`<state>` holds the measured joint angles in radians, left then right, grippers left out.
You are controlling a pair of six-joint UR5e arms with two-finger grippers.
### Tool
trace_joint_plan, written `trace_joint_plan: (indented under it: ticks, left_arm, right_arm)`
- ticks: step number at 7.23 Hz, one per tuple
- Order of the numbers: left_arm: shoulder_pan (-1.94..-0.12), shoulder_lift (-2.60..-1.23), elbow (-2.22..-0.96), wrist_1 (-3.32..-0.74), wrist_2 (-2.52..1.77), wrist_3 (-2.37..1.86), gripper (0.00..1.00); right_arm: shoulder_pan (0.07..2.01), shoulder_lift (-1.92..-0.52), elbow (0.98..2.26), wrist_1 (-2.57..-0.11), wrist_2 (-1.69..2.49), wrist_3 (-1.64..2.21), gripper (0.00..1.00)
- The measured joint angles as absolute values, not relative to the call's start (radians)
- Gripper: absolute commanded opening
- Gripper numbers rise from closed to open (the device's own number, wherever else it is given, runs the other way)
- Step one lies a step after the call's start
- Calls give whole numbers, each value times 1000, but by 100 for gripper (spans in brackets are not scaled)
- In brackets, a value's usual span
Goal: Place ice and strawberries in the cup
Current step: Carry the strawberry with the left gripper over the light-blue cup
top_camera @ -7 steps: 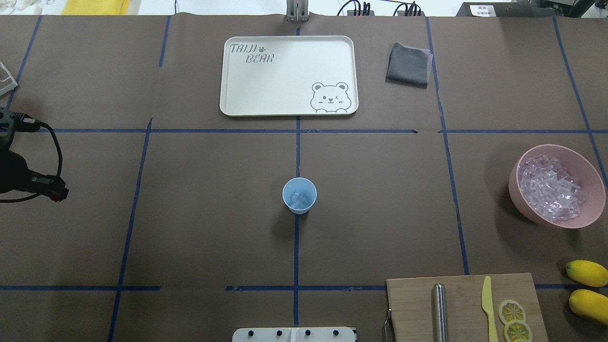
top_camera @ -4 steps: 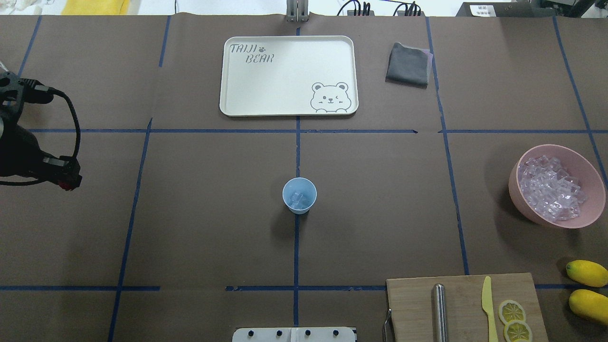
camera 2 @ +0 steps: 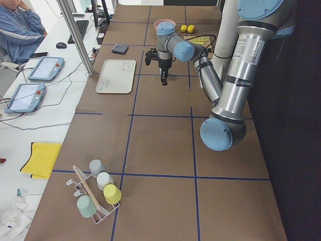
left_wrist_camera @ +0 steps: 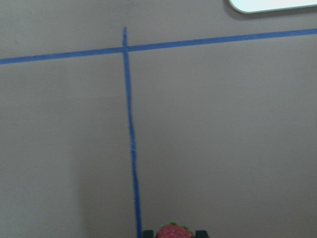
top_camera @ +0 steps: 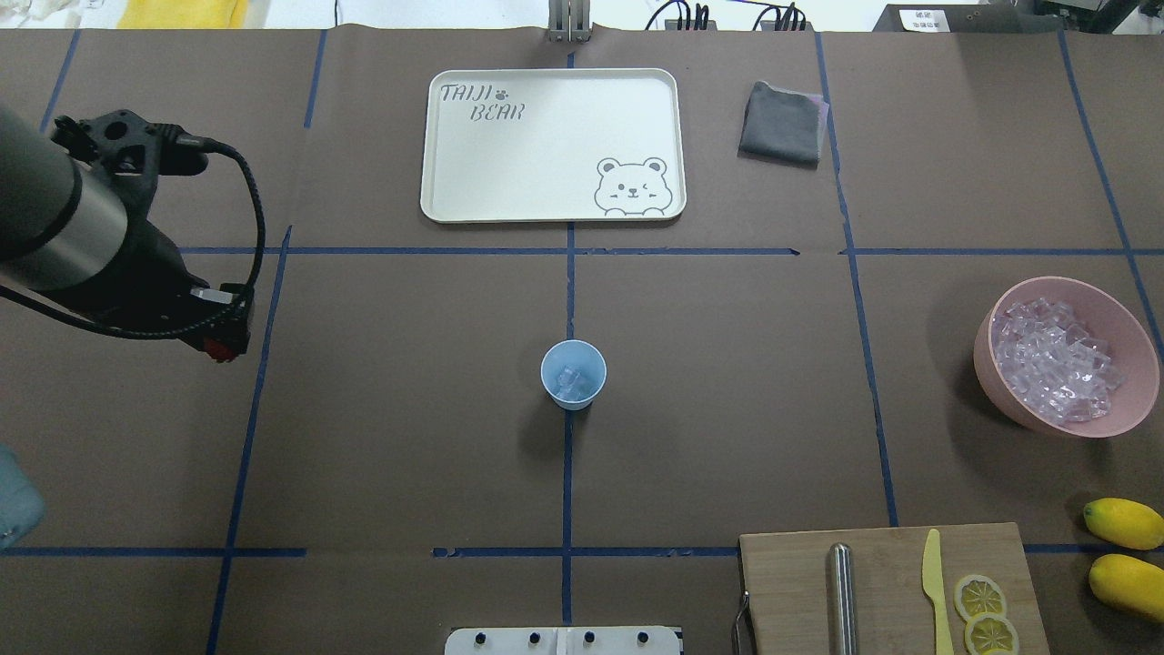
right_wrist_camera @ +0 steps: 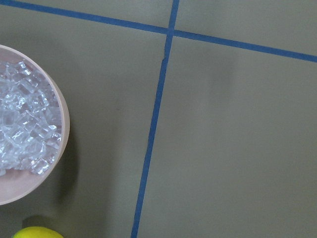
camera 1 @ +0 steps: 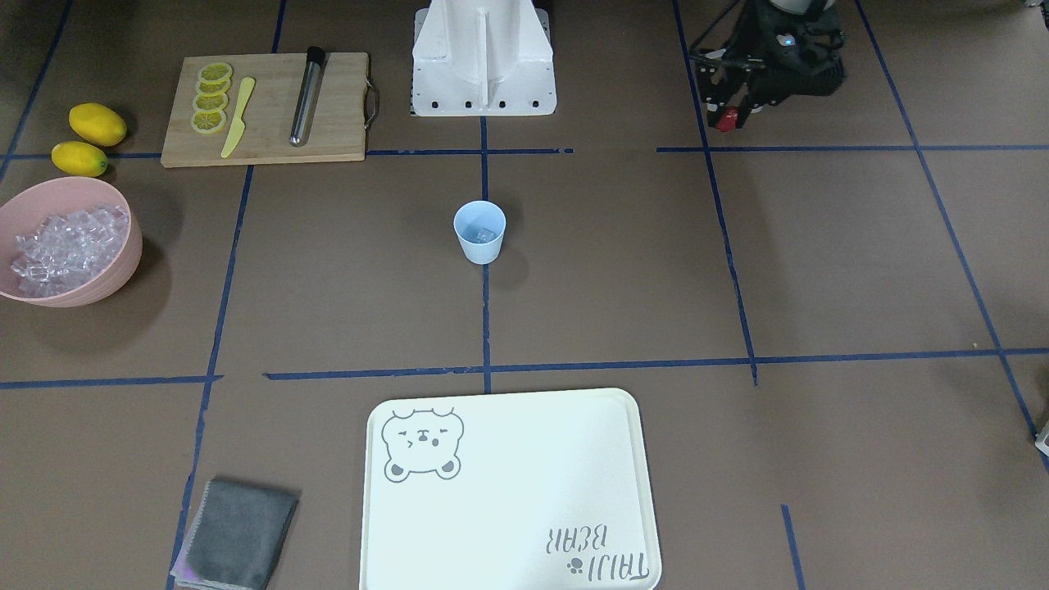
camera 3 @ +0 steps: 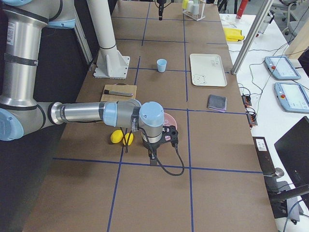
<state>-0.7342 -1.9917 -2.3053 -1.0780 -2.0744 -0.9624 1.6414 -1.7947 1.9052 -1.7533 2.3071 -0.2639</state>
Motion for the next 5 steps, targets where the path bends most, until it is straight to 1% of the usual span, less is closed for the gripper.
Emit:
trace_joint_plan:
  ticks: [2,5]
  left_arm:
    - [-614,-2098,-2262,-1068,-1991,-1105,0]
    - [-547,-2294,-2068,-1071,-1909,-1227,0]
  right_arm:
    - [1641,-1795,1905,-1753,2307,-264,100]
    - [1641,-1796,1905,-1753,2307,-264,100]
